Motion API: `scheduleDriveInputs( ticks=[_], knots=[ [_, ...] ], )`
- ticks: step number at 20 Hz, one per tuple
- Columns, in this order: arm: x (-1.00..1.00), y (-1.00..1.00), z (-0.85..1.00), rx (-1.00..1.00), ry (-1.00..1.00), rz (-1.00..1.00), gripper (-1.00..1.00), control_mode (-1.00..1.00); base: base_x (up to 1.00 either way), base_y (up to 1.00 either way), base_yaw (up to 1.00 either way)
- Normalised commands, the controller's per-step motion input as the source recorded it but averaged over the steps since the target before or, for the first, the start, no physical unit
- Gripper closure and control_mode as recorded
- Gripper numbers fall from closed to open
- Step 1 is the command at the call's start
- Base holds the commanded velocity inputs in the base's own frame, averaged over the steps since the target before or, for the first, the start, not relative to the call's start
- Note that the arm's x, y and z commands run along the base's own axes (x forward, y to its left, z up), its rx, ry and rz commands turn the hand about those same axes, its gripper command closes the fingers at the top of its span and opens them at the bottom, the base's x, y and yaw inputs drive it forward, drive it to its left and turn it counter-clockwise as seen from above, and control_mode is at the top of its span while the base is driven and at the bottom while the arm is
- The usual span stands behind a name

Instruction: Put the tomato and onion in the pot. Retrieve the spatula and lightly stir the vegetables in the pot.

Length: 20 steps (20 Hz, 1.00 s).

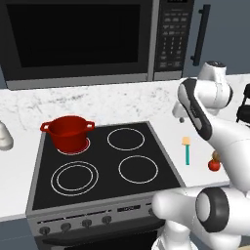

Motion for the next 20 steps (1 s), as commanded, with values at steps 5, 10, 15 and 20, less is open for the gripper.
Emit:
scheduleDriveInputs(
  ticks=[5, 10, 15, 20],
  knots=[
    [0.04, -1.00, -0.70, -0.02, 0.08, -0.15, -1.00, -1.00, 0.00, 0.00, 0.00],
    [0.21, -0.99, -0.67, -0.07, 0.11, -0.16, -1.00, -1.00, 0.00, 0.00, 0.00],
    [0.14, -0.86, -0.66, -0.08, 0.07, -0.13, -1.00, -1.00, 0.00, 0.00, 0.00],
    [0.00, -0.58, -0.59, -0.09, 0.00, -0.10, -1.00, -1.00, 0.00, 0.00, 0.00]
  ],
)
